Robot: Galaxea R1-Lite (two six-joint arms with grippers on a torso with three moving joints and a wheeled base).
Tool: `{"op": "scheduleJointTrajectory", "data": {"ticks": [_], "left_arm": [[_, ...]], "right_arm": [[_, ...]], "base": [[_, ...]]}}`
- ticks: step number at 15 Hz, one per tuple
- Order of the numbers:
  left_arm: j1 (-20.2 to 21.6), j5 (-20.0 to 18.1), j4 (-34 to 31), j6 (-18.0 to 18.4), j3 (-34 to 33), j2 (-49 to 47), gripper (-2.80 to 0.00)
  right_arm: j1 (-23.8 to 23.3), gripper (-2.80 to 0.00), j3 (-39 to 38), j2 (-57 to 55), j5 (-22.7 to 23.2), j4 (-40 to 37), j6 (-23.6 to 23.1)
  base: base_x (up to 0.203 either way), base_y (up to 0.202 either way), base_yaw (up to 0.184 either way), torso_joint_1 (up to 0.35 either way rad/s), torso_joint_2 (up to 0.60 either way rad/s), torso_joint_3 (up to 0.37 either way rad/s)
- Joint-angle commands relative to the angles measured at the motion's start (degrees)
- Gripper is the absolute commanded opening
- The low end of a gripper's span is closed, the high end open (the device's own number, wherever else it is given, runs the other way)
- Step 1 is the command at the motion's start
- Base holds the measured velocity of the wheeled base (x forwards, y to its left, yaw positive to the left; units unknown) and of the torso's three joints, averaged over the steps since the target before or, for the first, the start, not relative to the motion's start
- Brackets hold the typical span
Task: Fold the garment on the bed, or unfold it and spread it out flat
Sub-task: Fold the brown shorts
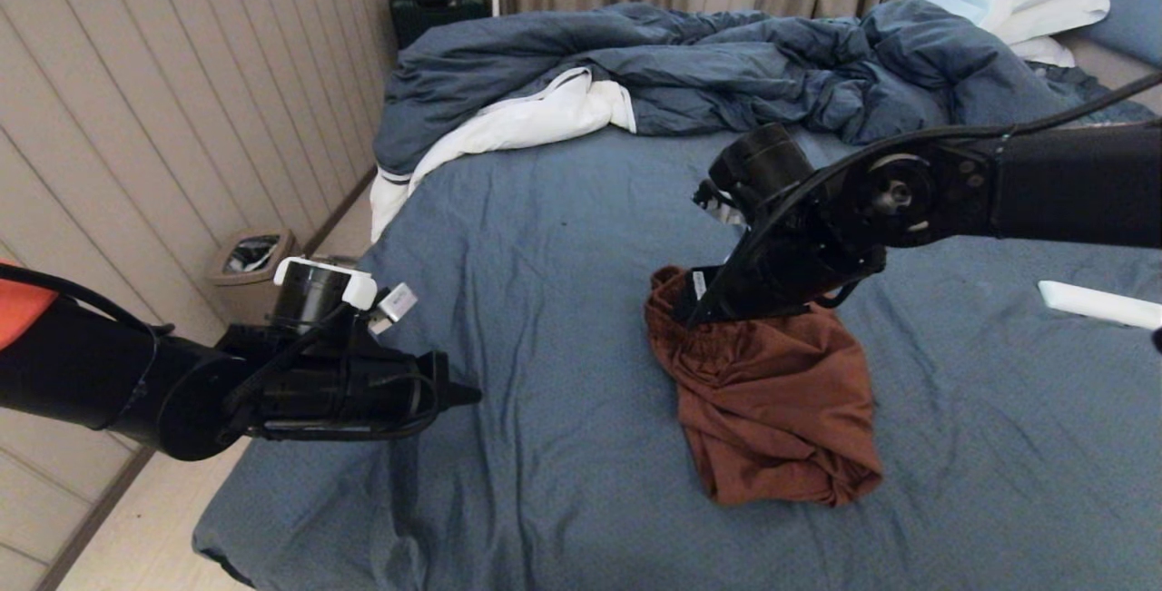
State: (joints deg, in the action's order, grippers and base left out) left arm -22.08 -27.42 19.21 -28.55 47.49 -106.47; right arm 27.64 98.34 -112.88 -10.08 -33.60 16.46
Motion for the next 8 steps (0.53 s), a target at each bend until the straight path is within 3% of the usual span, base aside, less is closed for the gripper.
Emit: {"op": "scheduleJointTrajectory", "data": {"ticks": [1,4,5,8], "left_arm": [[0.0,-0.2,0.1,-0.2,-0.1,0.4,-2.80],[0.0,0.1,0.3,-0.2,0.0,2.0,-2.80],[0.0,0.2,0.9,-0.1,-0.2,3.5,-2.80],[0.2,1.4,2.1,0.1,-1.9,10.2,-2.80]], "right_arm": [[0.8,0.00,-0.2,4.2,0.4,-0.2,0.1],[1.1,0.00,-0.4,9.4,1.4,-0.4,0.4],[1.0,-2.80,-1.2,12.0,1.4,-1.0,0.5],[0.5,-2.80,-4.9,20.9,1.2,-3.4,0.3]], "base": [[0.000,0.000,0.000,0.000,0.00,0.000],[0.000,0.000,0.000,0.000,0.00,0.000],[0.000,0.000,0.000,0.000,0.00,0.000],[0.000,0.000,0.000,0.000,0.00,0.000]]}}
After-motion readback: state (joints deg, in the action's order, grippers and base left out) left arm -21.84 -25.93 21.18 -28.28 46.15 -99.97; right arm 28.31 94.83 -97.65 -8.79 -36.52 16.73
